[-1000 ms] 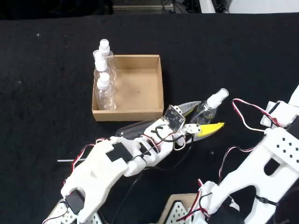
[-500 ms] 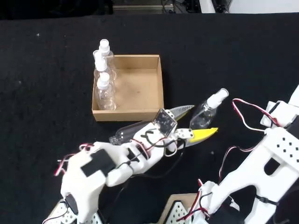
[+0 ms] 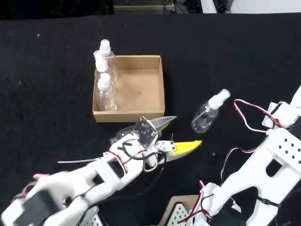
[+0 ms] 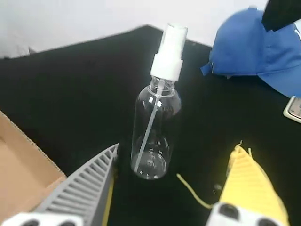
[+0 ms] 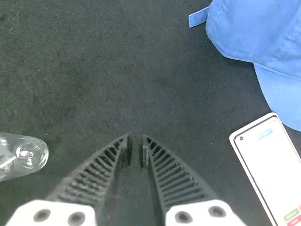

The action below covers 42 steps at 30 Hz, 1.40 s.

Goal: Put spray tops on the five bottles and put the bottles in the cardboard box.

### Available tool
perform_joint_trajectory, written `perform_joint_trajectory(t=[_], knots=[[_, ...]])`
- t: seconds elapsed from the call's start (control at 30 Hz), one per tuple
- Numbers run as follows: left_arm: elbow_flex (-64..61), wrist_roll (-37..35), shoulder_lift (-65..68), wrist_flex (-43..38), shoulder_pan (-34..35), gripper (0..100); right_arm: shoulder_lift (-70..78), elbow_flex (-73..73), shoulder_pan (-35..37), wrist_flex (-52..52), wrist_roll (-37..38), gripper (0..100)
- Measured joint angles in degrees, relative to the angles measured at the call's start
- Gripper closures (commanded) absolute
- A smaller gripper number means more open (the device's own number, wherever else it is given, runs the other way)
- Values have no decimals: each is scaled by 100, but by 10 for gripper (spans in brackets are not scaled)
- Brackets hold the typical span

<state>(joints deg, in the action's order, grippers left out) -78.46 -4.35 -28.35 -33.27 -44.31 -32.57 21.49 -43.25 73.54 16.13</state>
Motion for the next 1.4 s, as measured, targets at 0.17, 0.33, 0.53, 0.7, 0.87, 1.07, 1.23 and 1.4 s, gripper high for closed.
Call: perform_joint_trajectory(t=[0.17, 0.33, 0.53, 0.7, 0.87, 1.07, 1.23, 1.4], knots=[[149, 0, -1960, 2910, 26, 669, 0, 0, 0, 0, 0, 986], [422, 0, -2813, 5134, 44, 669, 0, 0, 0, 123, 0, 985], [545, 0, -2945, 6453, 193, 668, 0, -290, 0, 844, 0, 941], [905, 0, -2945, 7640, 809, 668, 0, -659, -185, 1459, 9, 966], [1679, -9, -2954, 9152, 1257, 668, -193, -738, -167, 2127, 316, 966], [1873, 0, -2971, 9785, 1495, 668, -1591, -246, 343, 2409, 378, 959], [1881, 668, -2971, 10180, 2119, 668, -2505, 862, 1582, 2365, 378, 858], [1881, 941, -2971, 10374, 2215, 668, -2901, 1565, 2708, 2119, 378, 772]])
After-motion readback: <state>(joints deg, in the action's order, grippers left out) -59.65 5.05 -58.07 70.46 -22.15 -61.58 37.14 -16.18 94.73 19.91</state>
